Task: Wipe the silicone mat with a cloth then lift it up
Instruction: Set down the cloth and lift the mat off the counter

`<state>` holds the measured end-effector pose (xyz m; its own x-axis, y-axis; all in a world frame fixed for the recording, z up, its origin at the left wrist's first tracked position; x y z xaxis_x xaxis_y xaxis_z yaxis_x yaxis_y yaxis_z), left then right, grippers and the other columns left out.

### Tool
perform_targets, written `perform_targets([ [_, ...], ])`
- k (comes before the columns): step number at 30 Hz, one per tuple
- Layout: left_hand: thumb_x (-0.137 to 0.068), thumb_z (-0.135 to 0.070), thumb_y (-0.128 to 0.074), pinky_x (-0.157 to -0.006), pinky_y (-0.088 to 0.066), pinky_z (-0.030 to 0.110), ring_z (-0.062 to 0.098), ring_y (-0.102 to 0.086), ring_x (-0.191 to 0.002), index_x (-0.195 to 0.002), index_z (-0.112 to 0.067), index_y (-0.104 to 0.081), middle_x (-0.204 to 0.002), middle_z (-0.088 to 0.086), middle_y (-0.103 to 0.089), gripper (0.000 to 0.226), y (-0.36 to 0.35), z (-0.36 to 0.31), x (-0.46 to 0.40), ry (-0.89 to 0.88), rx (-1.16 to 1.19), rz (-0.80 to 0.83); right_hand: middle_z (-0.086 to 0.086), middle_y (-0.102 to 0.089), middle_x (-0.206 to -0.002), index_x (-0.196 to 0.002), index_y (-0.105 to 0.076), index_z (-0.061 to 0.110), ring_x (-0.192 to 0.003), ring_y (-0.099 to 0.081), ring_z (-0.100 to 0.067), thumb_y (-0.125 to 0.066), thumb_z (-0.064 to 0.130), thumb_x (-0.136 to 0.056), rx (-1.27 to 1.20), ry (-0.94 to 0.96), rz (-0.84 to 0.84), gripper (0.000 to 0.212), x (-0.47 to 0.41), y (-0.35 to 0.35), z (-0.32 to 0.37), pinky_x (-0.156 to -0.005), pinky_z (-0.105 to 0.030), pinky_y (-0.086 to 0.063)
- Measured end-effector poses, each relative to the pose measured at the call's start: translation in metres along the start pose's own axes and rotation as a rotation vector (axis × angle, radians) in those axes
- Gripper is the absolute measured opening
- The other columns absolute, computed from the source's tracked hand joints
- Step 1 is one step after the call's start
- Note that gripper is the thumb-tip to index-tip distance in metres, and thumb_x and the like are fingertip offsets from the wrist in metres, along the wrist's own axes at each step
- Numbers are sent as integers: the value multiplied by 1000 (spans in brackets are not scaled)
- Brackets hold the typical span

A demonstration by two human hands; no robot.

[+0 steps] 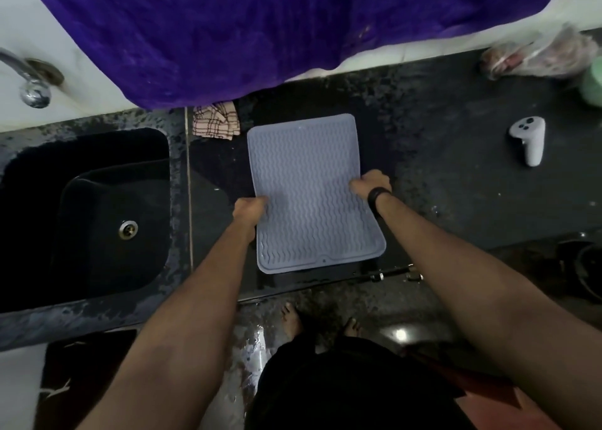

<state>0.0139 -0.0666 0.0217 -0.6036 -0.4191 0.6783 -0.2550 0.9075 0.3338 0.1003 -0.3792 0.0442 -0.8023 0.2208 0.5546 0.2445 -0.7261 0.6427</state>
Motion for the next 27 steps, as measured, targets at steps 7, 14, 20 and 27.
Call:
perform_targets([
  [7, -100, -16, -53, -93, -56, 43, 37, -65, -108, -116, -9, -66, -114, 16, -67, 22, 3, -21, 24, -246, -244, -169, -8, -66, -96, -102, -62, 14, -85, -62, -24, -46, 13, -93, -83, 302, -93, 18, 6, 24, 21, -69, -25, -45],
  [14, -102, -11, -46, -97, -53, 41, 36, -63, -113, -132, -15, -68, -121, 16, -69, 37, 25, -52, 57, -443, -177, -277, -2, -68, -110, -118, -64, 23, -95, -61, -19, -42, 12, -94, -208, 483, -103, 35, 24, 38, 56, -80, -26, -47],
  [20, -102, -7, -44, -101, -52, 42, 29, -63, -113, -131, -12, -69, -119, 13, -71, 39, 72, -42, 76, -489, -102, -372, -7, -65, -124, -128, -61, 19, -111, -59, -25, -44, 14, -96, -232, 546, -86, 37, 51, 26, 78, -95, -31, -46],
  [27, -102, -8, -47, -92, -47, 30, 23, -63, -105, -126, -11, -70, -108, 5, -70, 34, 126, -11, 69, -475, -67, -393, -5, -67, -117, -126, -62, 22, -103, -62, -21, -43, 14, -96, -254, 538, -14, 36, 79, -23, 98, -90, -32, -49],
])
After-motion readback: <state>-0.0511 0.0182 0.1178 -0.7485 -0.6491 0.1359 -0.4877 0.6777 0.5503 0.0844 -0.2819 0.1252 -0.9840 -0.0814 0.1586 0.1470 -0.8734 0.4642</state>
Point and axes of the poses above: each hand's wrist, its own x-axis away from the middle knuckle, its own y-axis out of the back of the hand, z = x × y, the point moved 8 cm from there along -x, towards the middle knuckle
